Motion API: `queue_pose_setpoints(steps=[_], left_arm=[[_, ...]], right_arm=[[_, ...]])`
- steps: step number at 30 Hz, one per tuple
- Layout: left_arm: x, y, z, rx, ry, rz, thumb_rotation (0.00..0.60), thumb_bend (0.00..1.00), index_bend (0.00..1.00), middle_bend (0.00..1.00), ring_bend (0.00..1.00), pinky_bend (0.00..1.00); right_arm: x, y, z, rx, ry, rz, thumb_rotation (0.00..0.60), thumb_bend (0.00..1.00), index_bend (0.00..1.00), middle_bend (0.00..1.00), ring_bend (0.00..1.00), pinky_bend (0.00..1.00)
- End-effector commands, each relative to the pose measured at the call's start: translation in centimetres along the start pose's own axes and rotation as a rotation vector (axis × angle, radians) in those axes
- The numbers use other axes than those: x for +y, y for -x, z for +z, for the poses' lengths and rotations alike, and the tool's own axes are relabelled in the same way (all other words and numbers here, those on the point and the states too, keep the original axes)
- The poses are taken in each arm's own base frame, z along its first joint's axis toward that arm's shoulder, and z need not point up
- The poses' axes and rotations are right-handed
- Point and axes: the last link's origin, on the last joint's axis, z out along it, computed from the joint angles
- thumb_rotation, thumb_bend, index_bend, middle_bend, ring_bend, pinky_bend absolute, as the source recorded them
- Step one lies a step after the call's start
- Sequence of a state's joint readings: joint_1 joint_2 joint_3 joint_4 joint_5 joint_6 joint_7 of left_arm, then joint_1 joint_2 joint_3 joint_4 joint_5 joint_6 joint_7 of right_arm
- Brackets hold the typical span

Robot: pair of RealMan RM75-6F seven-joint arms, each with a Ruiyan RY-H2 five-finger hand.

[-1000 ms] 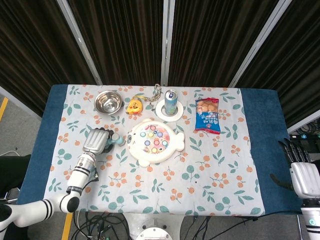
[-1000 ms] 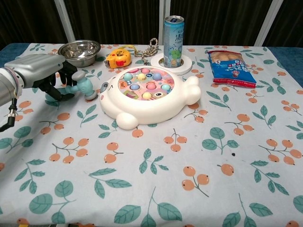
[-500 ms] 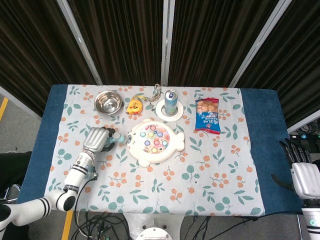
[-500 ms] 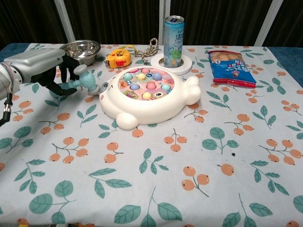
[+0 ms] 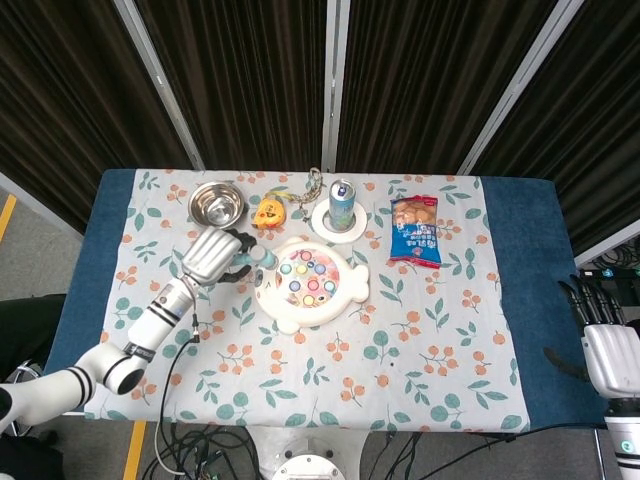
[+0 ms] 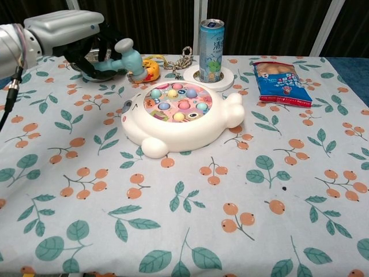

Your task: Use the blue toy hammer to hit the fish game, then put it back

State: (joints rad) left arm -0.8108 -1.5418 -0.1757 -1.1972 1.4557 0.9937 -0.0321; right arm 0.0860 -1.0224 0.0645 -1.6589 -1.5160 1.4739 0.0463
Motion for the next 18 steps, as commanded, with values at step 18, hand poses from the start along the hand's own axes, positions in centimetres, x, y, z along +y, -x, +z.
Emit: queue_pose_setpoints(steps=[18], left_arm=[[3.7,-0.6,1.9,-0.215,0.119,0.193,0.6,0.59,0.62,0.74,0.57,0.72]], right_arm=[[0.4,0.3,-0.4,-0.003,0.006,0.013,0.6,0.08,0.0,0.01,0.0,0.0]])
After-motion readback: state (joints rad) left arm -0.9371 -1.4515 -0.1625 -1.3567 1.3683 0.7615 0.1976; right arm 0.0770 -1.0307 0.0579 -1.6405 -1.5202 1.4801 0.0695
